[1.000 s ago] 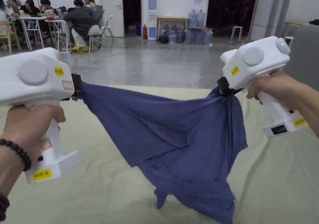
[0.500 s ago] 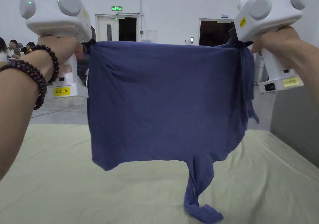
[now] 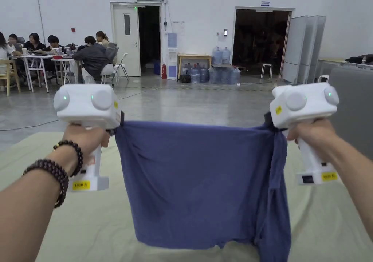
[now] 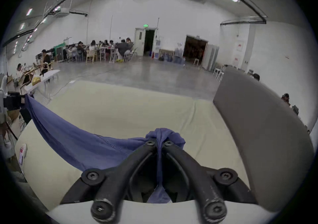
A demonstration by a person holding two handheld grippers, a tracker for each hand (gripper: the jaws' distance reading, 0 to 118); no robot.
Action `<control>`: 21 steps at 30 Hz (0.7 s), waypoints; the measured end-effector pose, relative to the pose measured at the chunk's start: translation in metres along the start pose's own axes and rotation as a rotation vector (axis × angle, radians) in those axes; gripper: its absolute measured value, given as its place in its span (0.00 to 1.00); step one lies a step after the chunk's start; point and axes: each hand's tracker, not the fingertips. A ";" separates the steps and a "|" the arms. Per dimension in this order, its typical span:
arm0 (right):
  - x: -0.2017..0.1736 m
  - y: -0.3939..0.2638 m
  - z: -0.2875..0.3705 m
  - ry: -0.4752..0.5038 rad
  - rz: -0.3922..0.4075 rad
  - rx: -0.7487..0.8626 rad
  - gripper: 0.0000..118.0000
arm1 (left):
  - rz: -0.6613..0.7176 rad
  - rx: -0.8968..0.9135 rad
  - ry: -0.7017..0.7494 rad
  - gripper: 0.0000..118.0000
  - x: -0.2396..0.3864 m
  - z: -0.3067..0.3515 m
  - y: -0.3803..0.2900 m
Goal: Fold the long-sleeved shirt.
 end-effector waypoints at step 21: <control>-0.023 -0.294 0.177 0.203 0.161 -0.229 0.00 | -0.150 -0.320 -0.141 0.00 -0.044 0.173 -0.287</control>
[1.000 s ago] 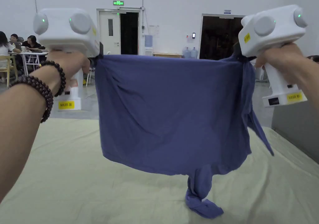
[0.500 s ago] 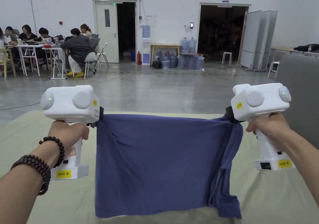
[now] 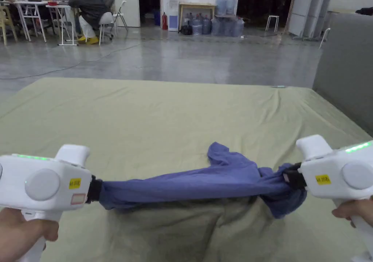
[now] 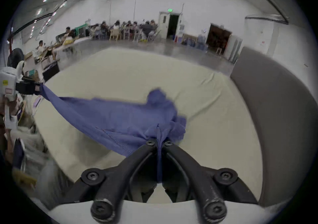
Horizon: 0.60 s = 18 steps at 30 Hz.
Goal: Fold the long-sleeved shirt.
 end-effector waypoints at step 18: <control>-0.039 -0.106 -0.020 0.090 0.195 -0.284 0.82 | 0.054 -0.155 0.011 0.98 -0.007 -0.018 -0.102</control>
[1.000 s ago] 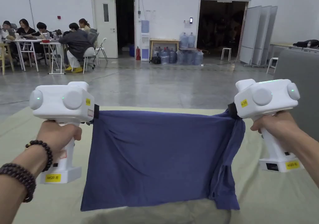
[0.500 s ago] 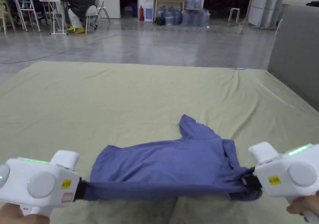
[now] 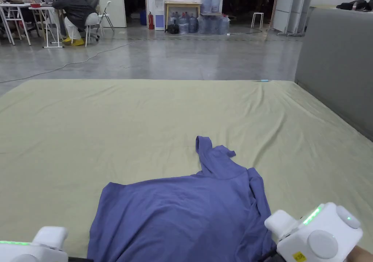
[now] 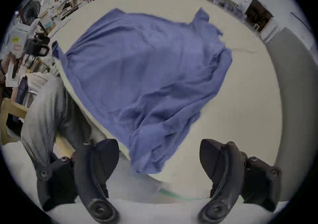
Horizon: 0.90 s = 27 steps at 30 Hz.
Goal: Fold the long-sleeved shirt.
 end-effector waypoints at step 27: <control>0.079 0.112 -0.055 0.026 -0.238 0.109 0.00 | 0.103 -0.100 0.251 0.54 0.000 -0.217 0.211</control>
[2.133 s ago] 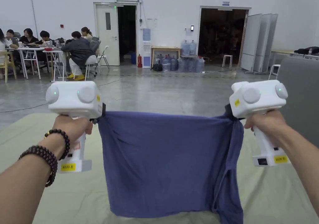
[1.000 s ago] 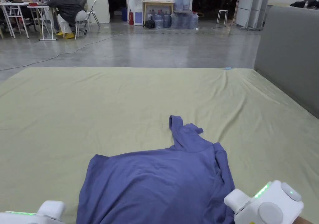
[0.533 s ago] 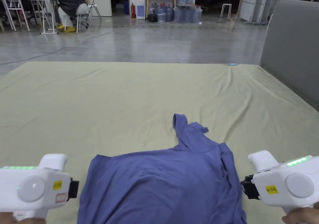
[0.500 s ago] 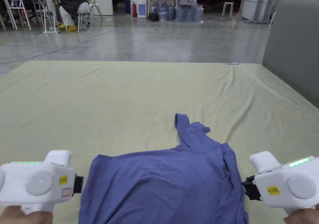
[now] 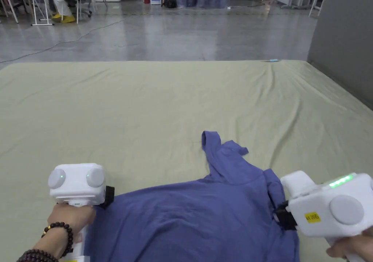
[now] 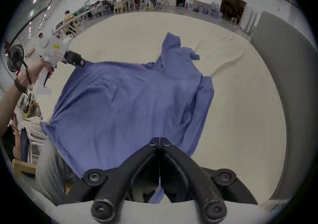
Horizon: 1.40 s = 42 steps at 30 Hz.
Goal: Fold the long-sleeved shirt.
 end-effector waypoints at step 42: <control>0.072 0.213 0.012 -0.108 0.105 0.081 0.05 | 0.078 0.378 -0.262 0.00 -0.038 0.194 0.059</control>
